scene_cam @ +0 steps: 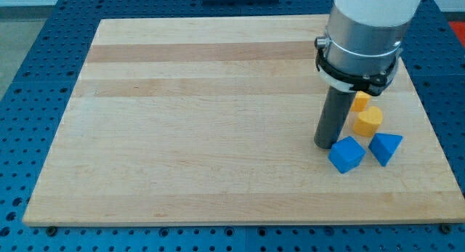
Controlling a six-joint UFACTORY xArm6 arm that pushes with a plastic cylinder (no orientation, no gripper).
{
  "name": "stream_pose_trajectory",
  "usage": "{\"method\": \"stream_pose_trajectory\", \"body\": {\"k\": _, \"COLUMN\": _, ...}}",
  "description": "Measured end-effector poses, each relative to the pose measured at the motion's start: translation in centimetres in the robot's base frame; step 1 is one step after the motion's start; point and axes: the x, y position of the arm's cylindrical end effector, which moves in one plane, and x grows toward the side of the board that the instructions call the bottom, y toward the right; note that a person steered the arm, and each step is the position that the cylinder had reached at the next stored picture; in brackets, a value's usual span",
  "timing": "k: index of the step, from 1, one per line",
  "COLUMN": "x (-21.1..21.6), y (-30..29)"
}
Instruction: Place the blue cube at the bottom of the blue triangle
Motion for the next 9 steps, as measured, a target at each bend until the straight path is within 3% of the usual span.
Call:
{"method": "stream_pose_trajectory", "body": {"k": 3, "x": 0.3, "y": 2.7}}
{"method": "stream_pose_trajectory", "body": {"k": 5, "x": 3.4, "y": 2.7}}
{"method": "stream_pose_trajectory", "body": {"k": 7, "x": 3.6, "y": -0.4}}
{"method": "stream_pose_trajectory", "body": {"k": 9, "x": 8.0, "y": -1.9}}
